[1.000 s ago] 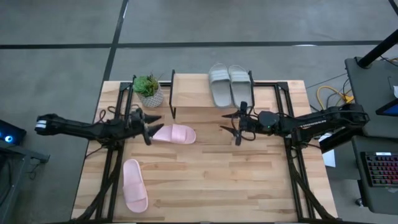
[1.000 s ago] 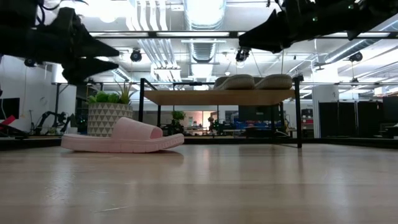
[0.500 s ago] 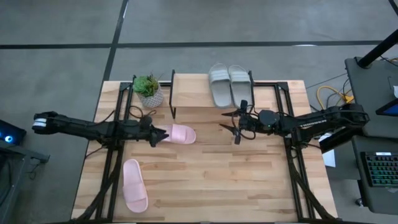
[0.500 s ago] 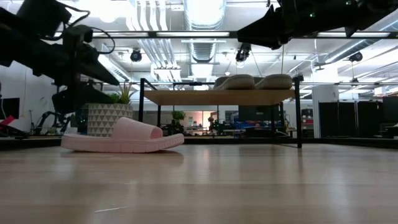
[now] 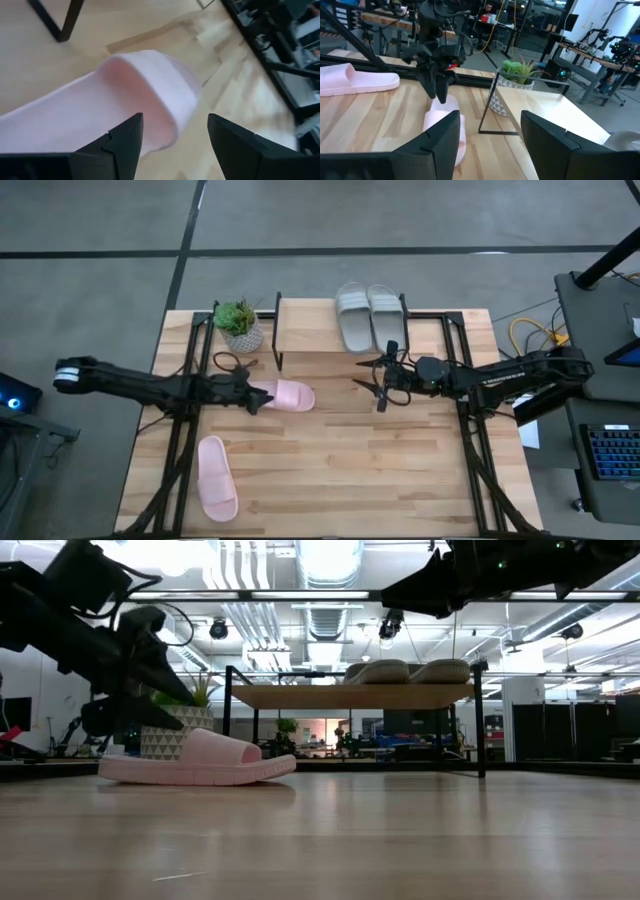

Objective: Pick and place slides into the shelf
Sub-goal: Put the top pink slide on the shelf

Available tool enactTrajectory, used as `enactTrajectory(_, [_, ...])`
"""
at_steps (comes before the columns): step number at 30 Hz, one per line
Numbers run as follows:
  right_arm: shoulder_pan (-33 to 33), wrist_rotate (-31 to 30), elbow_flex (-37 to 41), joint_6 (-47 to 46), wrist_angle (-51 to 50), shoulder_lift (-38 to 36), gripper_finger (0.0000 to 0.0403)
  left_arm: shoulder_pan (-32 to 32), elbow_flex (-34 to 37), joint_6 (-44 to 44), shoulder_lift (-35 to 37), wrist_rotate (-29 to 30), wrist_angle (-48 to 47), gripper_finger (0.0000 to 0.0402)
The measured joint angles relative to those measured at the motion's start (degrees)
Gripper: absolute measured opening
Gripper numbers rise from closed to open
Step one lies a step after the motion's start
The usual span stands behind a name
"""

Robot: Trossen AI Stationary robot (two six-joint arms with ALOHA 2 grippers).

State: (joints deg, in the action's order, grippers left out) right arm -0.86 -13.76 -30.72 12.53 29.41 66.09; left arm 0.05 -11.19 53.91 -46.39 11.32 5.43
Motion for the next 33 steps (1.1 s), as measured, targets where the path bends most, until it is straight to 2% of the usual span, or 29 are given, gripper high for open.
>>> enactTrajectory(7, [0.0,0.0,0.0,0.1,-0.4,0.0,0.0201,0.0,-0.1,1.6,-6.9,0.0,7.0,0.0208])
enactTrajectory(13, [0.0,0.0,0.0,0.1,-0.5,0.0,0.0201,0.0,-0.5,1.7,-12.2,0.0,8.4,0.0208])
enactTrajectory(19, [0.0,0.0,0.0,0.1,-0.7,0.0,0.0201,0.0,-0.6,2.6,-17.3,-0.3,16.8,0.0208])
enactTrajectory(27, [0.0,0.0,0.1,0.1,-2.2,0.0,0.0201,0.0,-1.5,2.7,-23.9,-0.5,19.5,0.0207])
enactTrajectory(30, [0.0,0.0,0.1,0.1,-2.2,0.0,0.0201,0.0,-1.5,2.7,-25.6,-1.8,22.2,0.0193])
enactTrajectory(33, [0.0,0.0,0.1,0.1,-2.2,0.0,0.0201,0.0,-1.5,2.5,-26.6,-3.6,24.0,0.0162])
